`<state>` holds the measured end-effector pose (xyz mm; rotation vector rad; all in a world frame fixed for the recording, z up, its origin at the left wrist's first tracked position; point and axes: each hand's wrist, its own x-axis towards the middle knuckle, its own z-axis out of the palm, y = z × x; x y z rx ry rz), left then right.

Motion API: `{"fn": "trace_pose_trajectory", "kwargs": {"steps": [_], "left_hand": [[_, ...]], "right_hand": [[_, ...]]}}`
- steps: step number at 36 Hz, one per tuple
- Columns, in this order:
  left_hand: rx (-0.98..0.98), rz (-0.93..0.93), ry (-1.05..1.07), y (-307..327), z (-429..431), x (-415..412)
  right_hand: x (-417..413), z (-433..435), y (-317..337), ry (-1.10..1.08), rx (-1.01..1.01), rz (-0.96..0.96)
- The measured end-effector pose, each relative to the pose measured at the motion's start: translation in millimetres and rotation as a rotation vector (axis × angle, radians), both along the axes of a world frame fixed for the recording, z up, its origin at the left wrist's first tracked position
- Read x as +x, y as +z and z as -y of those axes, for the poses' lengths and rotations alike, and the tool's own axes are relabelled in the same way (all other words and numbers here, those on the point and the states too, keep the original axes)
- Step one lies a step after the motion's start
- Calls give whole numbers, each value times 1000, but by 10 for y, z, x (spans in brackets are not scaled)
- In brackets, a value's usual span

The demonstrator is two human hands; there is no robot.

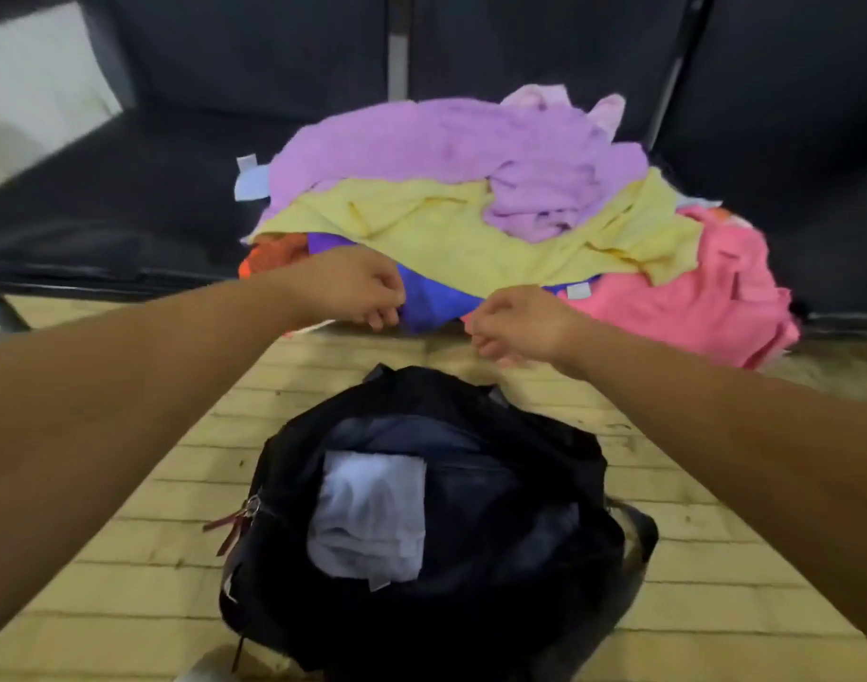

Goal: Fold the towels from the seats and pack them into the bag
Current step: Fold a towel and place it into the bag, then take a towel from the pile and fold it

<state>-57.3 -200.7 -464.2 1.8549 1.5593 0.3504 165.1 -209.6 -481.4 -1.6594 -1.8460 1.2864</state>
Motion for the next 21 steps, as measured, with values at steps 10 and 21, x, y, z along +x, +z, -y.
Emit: {"fn": "trace_pose_trajectory", "kwargs": {"steps": [10,21], "left_hand": [[437,-66,233,480,-520,95],[205,290,94,-53,-997,884]], "right_hand": [[157,-664,817,-80,560,361],[657,-1303,179,6,570,873]]}}
